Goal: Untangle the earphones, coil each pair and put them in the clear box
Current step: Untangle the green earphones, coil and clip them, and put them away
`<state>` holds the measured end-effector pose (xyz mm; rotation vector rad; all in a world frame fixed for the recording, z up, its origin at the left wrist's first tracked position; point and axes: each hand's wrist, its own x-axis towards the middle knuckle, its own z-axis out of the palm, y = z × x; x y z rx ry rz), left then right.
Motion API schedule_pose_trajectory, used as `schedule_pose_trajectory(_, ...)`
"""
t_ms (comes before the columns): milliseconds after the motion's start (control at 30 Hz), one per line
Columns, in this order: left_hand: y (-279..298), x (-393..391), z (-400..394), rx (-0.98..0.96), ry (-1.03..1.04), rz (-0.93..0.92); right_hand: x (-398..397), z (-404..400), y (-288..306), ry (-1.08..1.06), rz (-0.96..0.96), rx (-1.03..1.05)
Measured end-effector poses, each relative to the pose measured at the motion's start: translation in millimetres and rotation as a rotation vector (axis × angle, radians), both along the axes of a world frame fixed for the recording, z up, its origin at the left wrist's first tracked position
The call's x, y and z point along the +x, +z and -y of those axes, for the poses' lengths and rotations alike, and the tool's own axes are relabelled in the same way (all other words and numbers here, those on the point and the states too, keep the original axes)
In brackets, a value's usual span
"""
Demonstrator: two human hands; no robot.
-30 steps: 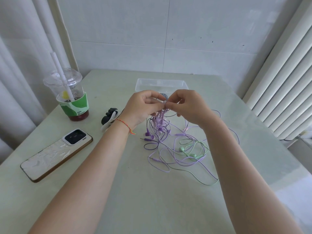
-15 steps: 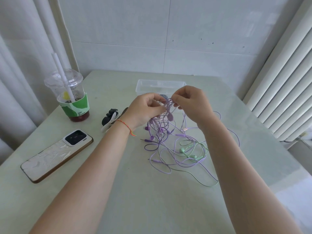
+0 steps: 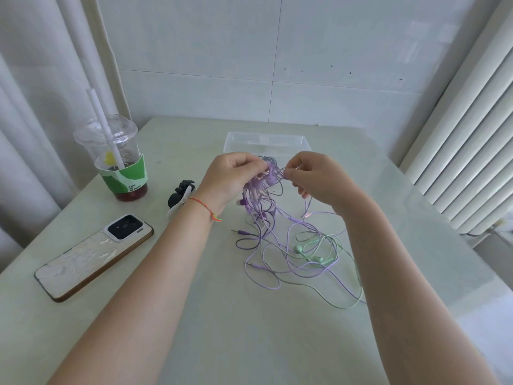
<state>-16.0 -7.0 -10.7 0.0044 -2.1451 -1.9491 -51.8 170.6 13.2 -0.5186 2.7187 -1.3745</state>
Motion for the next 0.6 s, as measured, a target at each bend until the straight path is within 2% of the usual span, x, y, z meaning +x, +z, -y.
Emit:
schedule_pose_trajectory(167,0.1,2.6,-1.6,0.005,-0.165,0.032,-2.5,1.7,-1.1,-0.033,0.002,-0.112)
schedule_pose_trajectory(367,-1.6,0.0,-0.4,0.057,-0.077,0.052,3.6,1.1,5.7,0.085,0.253,-0.354)
schedule_pose_trajectory(467,-1.0,0.6,0.0,0.072,-0.049,0.046,3.7,-0.3,6.4,0.081,0.277,-0.332)
schedule_pose_trajectory(600,-3.6,-1.3,0.9,0.055,-0.006,0.039,1.3,-3.5,2.7,0.101,0.194,-0.188)
